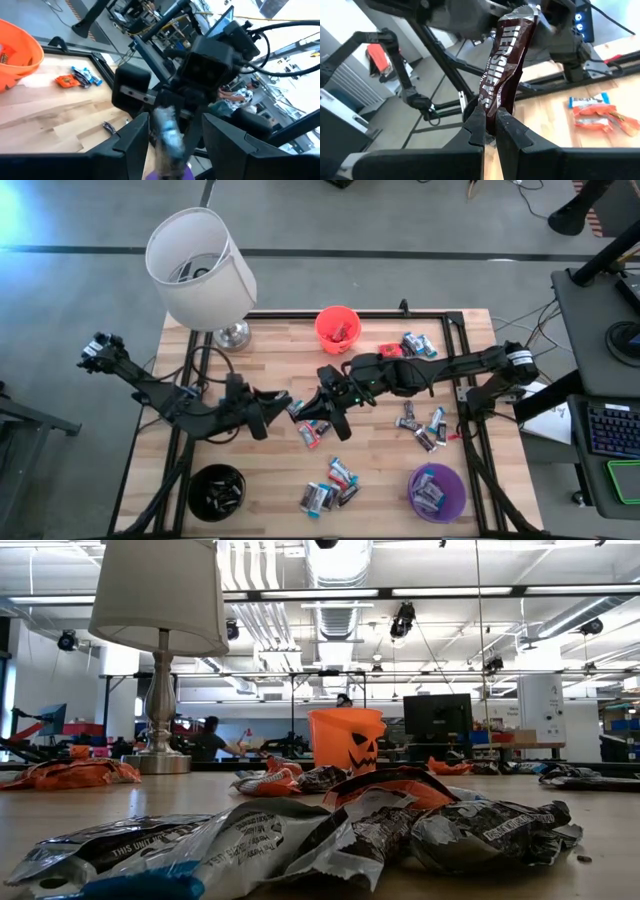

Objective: Organize candy in baskets
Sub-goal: Put the brown chocolate into the black bucket

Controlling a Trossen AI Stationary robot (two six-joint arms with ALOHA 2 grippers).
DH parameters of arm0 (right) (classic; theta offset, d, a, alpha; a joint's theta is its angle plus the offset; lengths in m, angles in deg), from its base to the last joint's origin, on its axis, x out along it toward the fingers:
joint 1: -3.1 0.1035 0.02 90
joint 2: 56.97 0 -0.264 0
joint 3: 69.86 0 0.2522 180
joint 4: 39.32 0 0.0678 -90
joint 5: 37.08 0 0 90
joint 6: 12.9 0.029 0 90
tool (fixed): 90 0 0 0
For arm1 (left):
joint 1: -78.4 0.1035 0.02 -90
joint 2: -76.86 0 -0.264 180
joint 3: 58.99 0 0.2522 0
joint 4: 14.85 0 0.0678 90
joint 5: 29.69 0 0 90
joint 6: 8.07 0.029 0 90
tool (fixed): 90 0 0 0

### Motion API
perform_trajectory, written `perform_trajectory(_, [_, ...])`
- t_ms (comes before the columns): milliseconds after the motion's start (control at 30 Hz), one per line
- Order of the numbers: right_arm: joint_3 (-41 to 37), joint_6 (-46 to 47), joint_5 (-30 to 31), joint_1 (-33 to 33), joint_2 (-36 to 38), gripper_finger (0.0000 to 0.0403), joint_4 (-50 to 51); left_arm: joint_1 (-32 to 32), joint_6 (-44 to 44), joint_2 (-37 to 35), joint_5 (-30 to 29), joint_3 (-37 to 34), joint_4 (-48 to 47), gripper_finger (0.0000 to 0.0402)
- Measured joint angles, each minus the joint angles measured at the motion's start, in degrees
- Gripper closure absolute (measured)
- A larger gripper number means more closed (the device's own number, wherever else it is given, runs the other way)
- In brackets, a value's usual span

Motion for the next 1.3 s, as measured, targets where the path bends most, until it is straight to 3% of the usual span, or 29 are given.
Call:
perform_trajectory(233, [0.04, -0.57, 0.02, -0.08, 0.38, 0.0390, 0.24, 0.06, 1.64, 0.04, 0.85, 0.00, -0.18, 0.0264])
perform_trajectory(633, [0.03, -0.79, 0.00, -0.06, 0.46, 0.0390, 2.20, 0.14, 3.14, -0.11, 0.74, 0.00, -0.18, 0.0362])
perform_trajectory(967, [0.04, -2.10, 0.02, -0.06, 0.57, 0.0389, 3.06, 0.14, 3.38, -0.11, 0.76, 0.00, -0.19, 0.0390])
perform_trajectory(1067, [0.03, -2.65, 0.02, -0.06, 0.57, 0.0372, 3.11, 0.14, 3.38, -0.11, 0.76, 0.00, -0.18, 0.0390])
perform_trajectory(1300, [0.03, -2.49, 0.00, -0.06, 0.63, 0.0291, 3.43, 0.14, 3.59, -0.11, 0.70, 0.00, -0.07, 0.0390])
